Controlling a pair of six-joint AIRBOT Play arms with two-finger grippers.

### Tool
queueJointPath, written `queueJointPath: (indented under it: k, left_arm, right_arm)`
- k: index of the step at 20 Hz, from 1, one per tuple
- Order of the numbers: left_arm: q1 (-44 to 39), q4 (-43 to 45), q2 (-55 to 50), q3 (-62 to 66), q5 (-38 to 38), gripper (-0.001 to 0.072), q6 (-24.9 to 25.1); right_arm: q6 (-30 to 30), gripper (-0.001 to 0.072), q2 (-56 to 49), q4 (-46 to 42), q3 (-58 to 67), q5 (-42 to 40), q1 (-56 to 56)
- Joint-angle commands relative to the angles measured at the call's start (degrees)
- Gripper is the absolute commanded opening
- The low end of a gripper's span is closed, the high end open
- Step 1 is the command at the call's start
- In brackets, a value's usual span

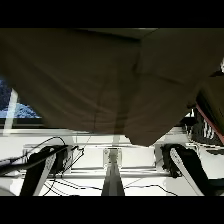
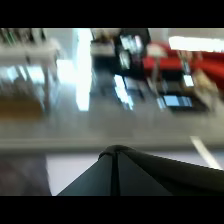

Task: Fold the clothes and pants, and hang the long-sleeved shirts on hangers.

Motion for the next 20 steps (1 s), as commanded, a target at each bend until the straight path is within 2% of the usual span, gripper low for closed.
queueJointPath:
  k: [1,8,12,14,15,17,18,20]
  left_arm:
    - [-0.7,-0.2,-16.1,0.0,-10.3,0.0014,0.0]
    - [-4.5,-0.5,-39.5,0.1,-6.1,0.0014,0.0]
    - [-5.5,0.2,-42.9,0.1,-4.6,0.0014,0.0]
    - [-5.3,4.6,-42.9,0.1,-5.5,0.0013,-0.5]
    - [-5.3,8.7,-42.9,0.1,-6.9,0.0013,-3.5]
    - [-5.7,17.6,-43.3,0.1,-11.5,0.0013,-13.8]
    - [-6.1,20.9,-43.8,0.1,-14.5,0.0013,-16.5]
    - [-6.5,24.0,-44.6,0.1,-19.8,0.0013,-17.7]
  right_arm:
    - [0.2,0.0009,-14.3,1.8,0.0,5.9,0.2]
    - [0.2,0.0009,-41.6,3.2,0.0,-0.5,0.2]
    - [0.2,0.0009,-45.8,2.1,0.0,-0.6,0.2]
    - [0.1,0.0009,-45.5,-0.6,0.0,2.6,0.0]
    - [0.2,0.0009,-45.5,-2.8,0.0,5.4,0.0]
    - [0.2,0.0009,-45.6,-6.6,-0.5,10.9,0.0]
    - [0.2,0.0009,-45.6,-8.4,-1.0,13.4,0.0]
    - [0.2,0.0009,-45.6,-12.9,-1.3,17.9,0.0]
